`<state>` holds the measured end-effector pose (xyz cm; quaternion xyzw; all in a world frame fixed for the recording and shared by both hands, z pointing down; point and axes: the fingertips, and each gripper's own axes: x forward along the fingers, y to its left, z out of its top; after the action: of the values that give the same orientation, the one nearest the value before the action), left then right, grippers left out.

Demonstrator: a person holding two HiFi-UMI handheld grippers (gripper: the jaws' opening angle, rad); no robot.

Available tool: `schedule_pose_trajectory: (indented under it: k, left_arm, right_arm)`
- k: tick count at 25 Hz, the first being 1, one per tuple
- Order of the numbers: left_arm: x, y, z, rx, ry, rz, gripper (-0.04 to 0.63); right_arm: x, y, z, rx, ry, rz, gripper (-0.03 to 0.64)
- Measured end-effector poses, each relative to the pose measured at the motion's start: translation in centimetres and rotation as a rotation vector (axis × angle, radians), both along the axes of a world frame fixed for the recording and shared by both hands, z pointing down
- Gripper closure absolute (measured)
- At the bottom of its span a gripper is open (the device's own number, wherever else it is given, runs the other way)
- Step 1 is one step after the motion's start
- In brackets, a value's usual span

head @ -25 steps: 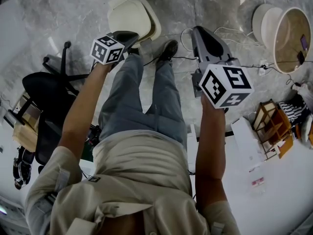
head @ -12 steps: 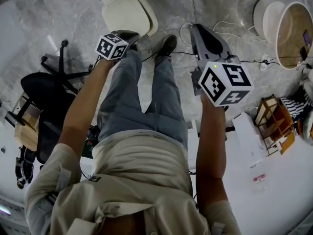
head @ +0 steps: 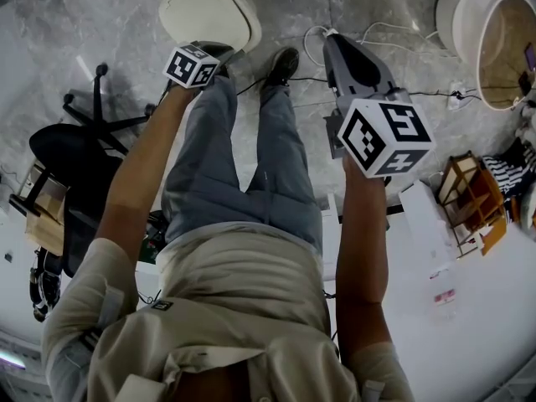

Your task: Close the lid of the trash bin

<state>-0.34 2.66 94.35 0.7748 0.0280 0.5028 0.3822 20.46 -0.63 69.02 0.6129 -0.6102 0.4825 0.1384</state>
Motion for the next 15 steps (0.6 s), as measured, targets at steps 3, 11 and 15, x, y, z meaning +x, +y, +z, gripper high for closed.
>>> schedule_pose_trajectory:
  k: [3, 11, 15]
  left_arm:
    - [-0.1, 0.2, 1.3, 0.0, -0.021, 0.001, 0.578]
    - [0.2, 0.0, 3.8, -0.003, -0.05, -0.004, 0.58]
    - [0.4, 1.0, 4.6, -0.029, -0.059, 0.011, 0.58]
  right_arm:
    - [0.1, 0.4, 0.7, -0.008, -0.002, 0.001, 0.591]
    - [0.4, 1.2, 1.4, -0.013, -0.001, 0.001, 0.591]
    - [0.3, 1.7, 1.6, -0.016, -0.002, 0.003, 0.59]
